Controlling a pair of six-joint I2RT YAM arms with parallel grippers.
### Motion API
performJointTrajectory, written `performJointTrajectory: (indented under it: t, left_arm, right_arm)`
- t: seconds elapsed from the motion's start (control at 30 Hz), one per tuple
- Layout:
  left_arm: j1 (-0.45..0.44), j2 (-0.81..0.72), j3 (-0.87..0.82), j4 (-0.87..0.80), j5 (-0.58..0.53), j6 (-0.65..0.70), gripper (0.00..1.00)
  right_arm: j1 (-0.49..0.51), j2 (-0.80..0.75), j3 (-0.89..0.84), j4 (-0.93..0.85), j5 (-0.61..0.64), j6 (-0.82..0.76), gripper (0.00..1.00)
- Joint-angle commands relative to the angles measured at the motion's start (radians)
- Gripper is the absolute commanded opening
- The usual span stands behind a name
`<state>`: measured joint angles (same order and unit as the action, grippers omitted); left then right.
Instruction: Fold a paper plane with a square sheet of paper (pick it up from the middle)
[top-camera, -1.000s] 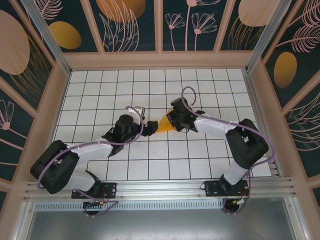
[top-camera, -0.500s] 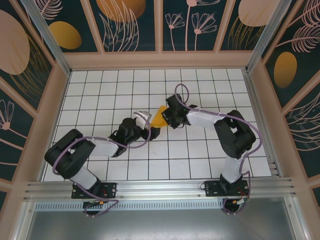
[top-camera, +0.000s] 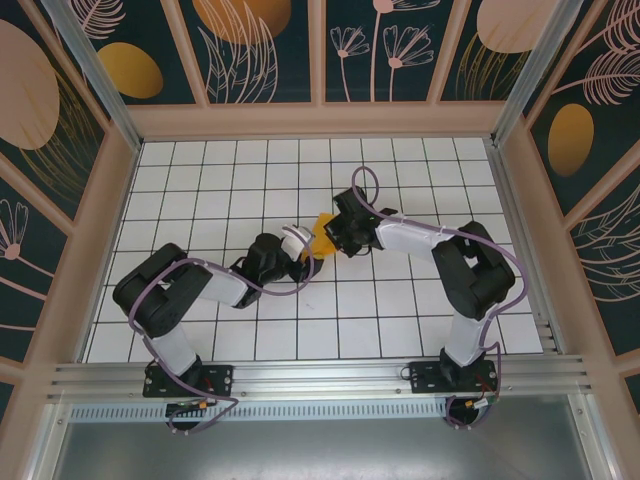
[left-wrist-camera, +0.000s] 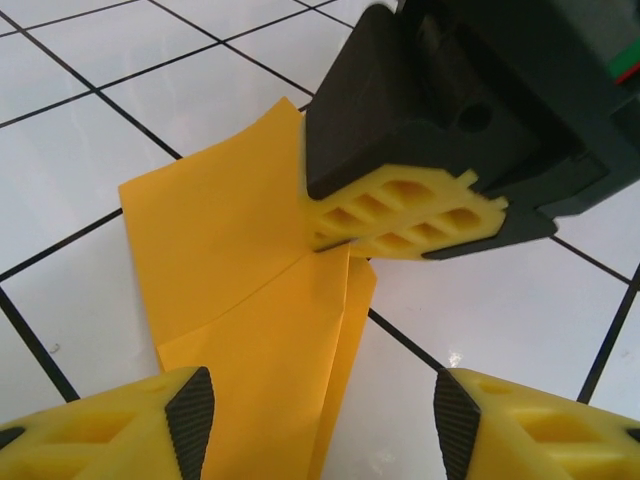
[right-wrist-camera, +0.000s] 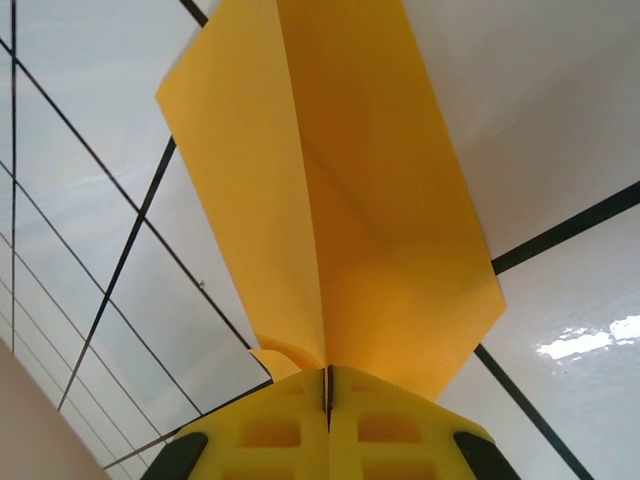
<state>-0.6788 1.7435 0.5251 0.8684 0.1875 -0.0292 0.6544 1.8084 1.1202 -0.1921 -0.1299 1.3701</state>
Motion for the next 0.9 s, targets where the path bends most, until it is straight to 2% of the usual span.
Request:
performJointTrajectory:
  t: [0.0, 0.37, 0.67, 0.87]
  left_arm:
    - [0.003, 0.028, 0.010, 0.048, 0.023, 0.037, 0.60]
    - [0.003, 0.059, 0.023, 0.091, 0.008, 0.042, 0.46]
    - [0.002, 0.074, 0.022, 0.111, -0.029, 0.033, 0.25]
    - [0.002, 0.084, 0.000, 0.152, -0.005, 0.000, 0.19]
  right_arm:
    - [0.007, -0.043, 0.001, -0.034, -0.023, -0.002, 0.00]
    - [0.018, -0.033, 0.020, -0.034, -0.064, -0.004, 0.00]
    - [0.016, -0.037, 0.021, -0.024, -0.080, -0.005, 0.00]
    - [-0.002, -0.062, 0.024, -0.031, -0.053, -0.064, 0.28]
